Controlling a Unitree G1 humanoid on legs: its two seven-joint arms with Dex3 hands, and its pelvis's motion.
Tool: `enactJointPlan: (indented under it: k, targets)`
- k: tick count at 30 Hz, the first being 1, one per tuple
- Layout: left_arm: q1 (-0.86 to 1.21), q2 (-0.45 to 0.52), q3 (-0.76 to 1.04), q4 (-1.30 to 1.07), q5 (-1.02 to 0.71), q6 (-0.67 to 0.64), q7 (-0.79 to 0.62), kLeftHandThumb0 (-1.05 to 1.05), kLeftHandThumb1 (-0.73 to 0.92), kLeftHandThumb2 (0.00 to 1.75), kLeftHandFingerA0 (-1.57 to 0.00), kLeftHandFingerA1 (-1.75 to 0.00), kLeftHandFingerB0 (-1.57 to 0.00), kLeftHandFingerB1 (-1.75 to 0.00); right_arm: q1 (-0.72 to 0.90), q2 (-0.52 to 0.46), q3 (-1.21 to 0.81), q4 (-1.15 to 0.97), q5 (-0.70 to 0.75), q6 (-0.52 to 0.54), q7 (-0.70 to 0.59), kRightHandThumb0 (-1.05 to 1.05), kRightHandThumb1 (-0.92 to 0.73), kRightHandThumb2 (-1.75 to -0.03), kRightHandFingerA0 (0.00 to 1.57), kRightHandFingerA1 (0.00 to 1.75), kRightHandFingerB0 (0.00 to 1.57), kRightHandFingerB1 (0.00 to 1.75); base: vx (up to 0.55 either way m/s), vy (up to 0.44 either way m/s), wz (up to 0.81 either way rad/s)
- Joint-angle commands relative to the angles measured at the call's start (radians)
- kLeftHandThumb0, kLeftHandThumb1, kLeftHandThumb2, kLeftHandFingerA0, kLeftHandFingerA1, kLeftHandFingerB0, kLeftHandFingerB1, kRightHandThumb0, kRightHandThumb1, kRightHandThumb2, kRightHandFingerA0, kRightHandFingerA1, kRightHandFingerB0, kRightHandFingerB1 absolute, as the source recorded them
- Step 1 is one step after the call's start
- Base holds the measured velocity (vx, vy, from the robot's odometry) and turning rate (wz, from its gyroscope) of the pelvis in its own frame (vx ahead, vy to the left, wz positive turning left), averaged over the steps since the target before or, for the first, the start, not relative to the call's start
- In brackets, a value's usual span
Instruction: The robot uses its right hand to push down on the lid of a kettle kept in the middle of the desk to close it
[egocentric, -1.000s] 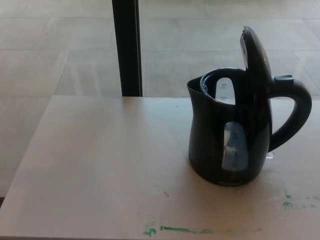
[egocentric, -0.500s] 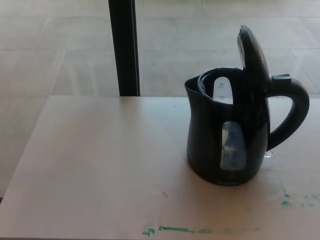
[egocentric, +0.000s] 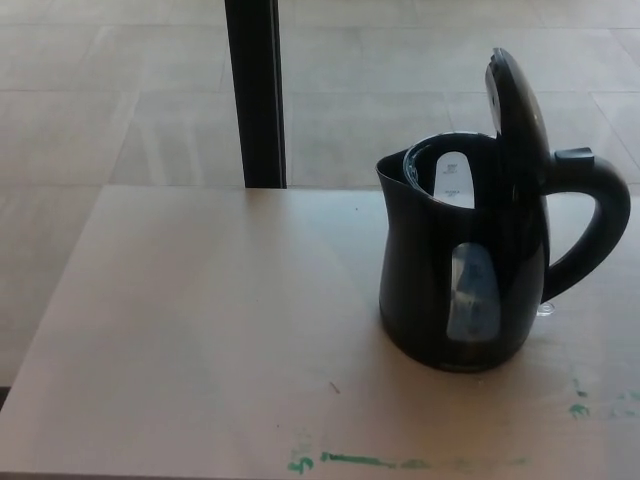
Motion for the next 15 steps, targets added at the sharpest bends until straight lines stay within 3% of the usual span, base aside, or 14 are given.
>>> enactJointPlan:
  k: [1,5,7,11,12,15]
  targets:
    - [0.003,0.021,0.001,0.018,-0.030,0.002,-0.029,-0.78,0.78,0.64,-0.43,-0.49,-0.31,-0.34,-0.134,-0.031,0.137,0.116,-0.120,-0.067,0.036,-0.75,-0.74,-0.63,0.32,0.43,0.26,0.29,0.00,0.000,0.00]
    - [0.004,0.023,0.007,0.014,-0.046,0.016,-0.029,-0.78,0.76,0.63,-0.45,-0.51,-0.33,-0.35,-0.179,-0.058,0.214,0.167,-0.153,-0.087,0.077,-0.75,-0.74,-0.63,0.25,0.41,0.21,0.28,0.00,0.000,0.00]
    - [0.008,0.026,-0.009,0.008,-0.035,0.004,-0.026,-0.78,0.78,0.63,-0.46,-0.51,-0.33,-0.34,-0.239,-0.041,0.281,0.195,-0.182,-0.089,0.095,-0.85,-0.71,-0.62,0.26,0.44,0.22,0.28,0.00,0.000,0.00]
    - [0.006,0.027,-0.014,0.011,-0.035,0.006,-0.020,-0.76,0.79,0.64,-0.44,-0.47,-0.31,-0.34,-0.266,-0.025,0.391,0.153,-0.248,-0.093,0.100,-0.75,-0.72,-0.64,0.29,0.45,0.23,0.29,0.00,0.000,0.00]
    - [0.006,0.027,-0.010,0.012,-0.040,0.007,-0.024,-0.75,0.79,0.64,-0.43,-0.48,-0.30,-0.34,-0.273,-0.020,0.405,0.151,-0.246,-0.085,0.111,-0.75,-0.57,-0.94,0.23,0.54,0.14,0.42,0.00,0.000,0.00]
    - [0.004,0.027,-0.015,0.016,-0.038,0.004,-0.023,-0.74,0.80,0.64,-0.42,-0.46,-0.30,-0.34,-0.296,-0.017,0.453,0.166,-0.279,-0.095,0.116,-0.74,-0.57,-0.94,0.23,0.54,0.14,0.42,0.00,0.000,0.00]
